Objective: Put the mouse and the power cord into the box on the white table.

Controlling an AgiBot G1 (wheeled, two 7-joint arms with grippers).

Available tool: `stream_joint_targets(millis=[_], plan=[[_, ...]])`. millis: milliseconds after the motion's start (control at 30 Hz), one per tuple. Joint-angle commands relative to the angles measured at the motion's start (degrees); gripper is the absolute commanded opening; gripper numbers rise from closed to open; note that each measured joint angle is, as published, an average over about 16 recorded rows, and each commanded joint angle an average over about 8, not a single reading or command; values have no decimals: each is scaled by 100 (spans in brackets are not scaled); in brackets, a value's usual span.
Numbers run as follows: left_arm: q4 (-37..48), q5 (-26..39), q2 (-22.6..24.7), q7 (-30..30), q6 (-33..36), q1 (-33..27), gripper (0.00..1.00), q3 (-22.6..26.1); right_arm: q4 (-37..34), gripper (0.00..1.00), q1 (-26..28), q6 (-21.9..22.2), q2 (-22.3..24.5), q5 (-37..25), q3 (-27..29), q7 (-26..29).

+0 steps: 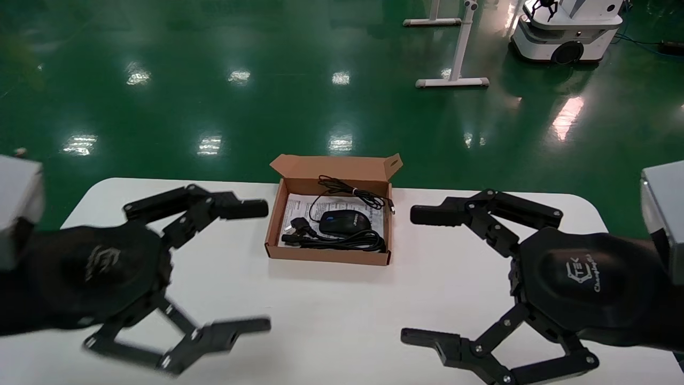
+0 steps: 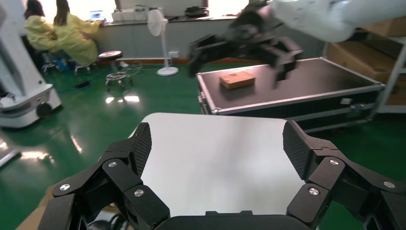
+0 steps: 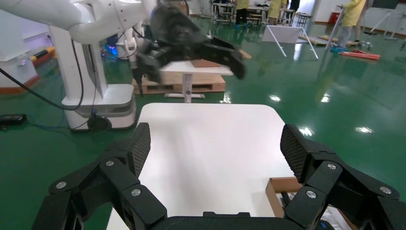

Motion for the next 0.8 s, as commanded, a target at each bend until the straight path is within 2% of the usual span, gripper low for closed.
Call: stream_joint_targets(millis=[33,800], plan=[[-207,-94,-111,-92,41,120,100,-110,127,100,-77,-15,38,58,49,68],[-81,-39,-49,-46,15,53,100,-47,36,100,-30,-8,18,25,21,58]])
